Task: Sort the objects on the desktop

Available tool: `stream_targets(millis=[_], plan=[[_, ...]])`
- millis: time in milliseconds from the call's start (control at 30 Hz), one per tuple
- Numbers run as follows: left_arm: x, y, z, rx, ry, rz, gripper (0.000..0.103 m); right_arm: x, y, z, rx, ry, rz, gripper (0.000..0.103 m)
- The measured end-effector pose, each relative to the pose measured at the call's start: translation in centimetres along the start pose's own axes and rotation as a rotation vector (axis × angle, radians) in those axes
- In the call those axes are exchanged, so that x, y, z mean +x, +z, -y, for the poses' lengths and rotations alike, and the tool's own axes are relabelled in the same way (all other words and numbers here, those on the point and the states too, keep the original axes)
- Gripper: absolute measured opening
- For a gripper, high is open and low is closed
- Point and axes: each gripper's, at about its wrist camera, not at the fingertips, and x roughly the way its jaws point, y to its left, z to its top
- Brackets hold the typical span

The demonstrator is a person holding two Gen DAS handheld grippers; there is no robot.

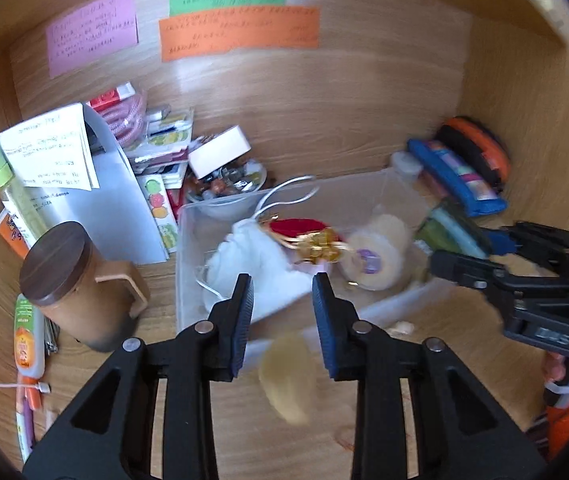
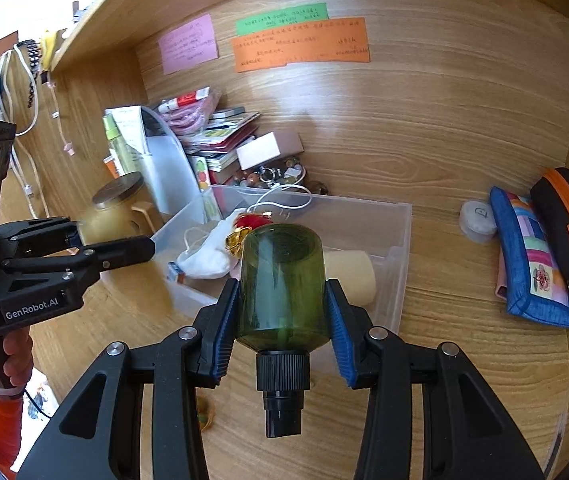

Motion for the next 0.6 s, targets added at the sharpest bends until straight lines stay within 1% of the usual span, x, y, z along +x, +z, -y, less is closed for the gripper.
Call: stream_targets(millis=[33, 67, 100, 133, 200, 400, 567, 600], plan=[[1.1, 0.2, -0.2, -0.007, -0.001, -0.023, 0.027, 0.5, 0.1, 0.1, 0.004, -0.003, -0.006, 0.038], [2.1, 0.2, -0.4, -0.013, -0.004, -0.048, 0.018, 0.9, 0.3, 0.3, 0.01, -0.003, -0.014, 0.038], [3.0, 0.2, -0.6, -0.019, -0.01, -0.071, 0.013, 1.4, 0.4, 0.4, 0.014, -0.002, -0.022, 0.038], [3.7, 0.1, -0.9, -0.031, -0.014, -0.091, 0.012, 1.9, 0.4, 0.5, 0.018, -0.001, -0.031, 0.038], [3.7, -0.1, -1.3, -0.054, -0.048, -0.088, 0.011, 2.6, 0.4, 0.7, 0.024, 0.001, -0.043, 0.039], [3.1, -0.6, -0.4, -0.004, -0.045, -0.071, 0.011, 2.9, 0.4, 0.5, 0.021, 0.015, -0.045, 0.039], [2.8, -0.8, 0.1, 0.014, -0.05, -0.064, 0.011, 2.9, 0.3, 0.1, 0.017, 0.019, -0.05, 0.039], [2.6, -0.9, 0.1, 0.019, -0.047, -0.062, 0.013, 2.9, 0.3, 0.0, 0.015, 0.018, -0.05, 0.039]])
